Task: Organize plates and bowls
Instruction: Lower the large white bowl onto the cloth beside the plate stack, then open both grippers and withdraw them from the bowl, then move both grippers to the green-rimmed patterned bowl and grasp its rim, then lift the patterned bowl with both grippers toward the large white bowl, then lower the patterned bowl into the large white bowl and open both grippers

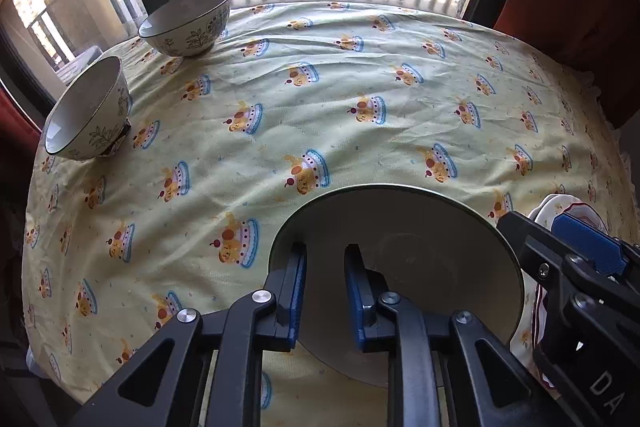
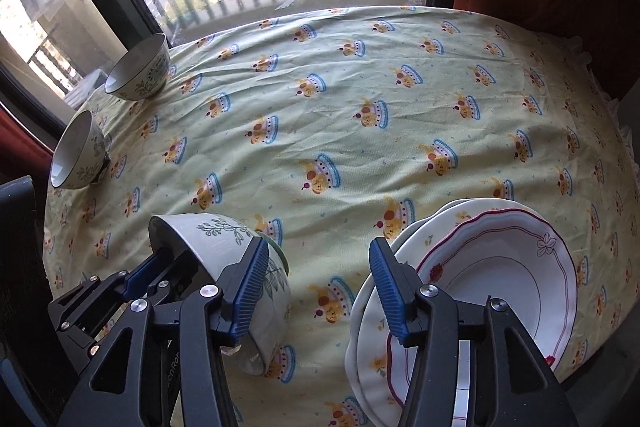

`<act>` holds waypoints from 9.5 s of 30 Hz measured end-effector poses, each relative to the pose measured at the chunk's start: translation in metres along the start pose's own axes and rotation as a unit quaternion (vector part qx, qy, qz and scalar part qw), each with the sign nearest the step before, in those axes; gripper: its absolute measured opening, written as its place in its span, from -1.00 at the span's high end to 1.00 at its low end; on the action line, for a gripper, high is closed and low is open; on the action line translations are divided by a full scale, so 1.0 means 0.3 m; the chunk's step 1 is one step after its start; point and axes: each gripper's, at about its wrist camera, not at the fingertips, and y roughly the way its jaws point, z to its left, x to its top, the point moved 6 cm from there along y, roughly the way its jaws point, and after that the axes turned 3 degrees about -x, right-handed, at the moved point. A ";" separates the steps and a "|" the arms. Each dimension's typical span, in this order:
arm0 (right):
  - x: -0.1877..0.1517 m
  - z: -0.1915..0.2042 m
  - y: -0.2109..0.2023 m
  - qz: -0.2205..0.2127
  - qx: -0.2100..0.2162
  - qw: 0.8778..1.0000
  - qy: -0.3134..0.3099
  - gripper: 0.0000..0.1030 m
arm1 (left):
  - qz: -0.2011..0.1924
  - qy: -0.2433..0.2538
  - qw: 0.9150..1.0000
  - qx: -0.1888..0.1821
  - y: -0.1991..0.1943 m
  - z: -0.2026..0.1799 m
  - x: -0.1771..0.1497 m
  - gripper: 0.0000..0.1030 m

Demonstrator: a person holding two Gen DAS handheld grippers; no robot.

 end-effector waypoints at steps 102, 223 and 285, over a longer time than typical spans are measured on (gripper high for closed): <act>-0.003 0.283 -0.065 0.009 -0.002 0.998 -0.058 -0.38 | -0.047 -0.046 0.998 0.018 -0.205 0.334 -0.009 -0.84; 0.159 0.485 -0.121 -0.060 -0.003 0.998 -0.032 0.66 | -0.073 -0.006 0.997 0.013 -0.218 0.407 0.199 0.60; -0.132 0.032 -0.022 -0.013 0.009 0.998 -0.056 0.65 | 0.000 -0.075 0.997 0.027 -0.052 0.014 -0.138 0.49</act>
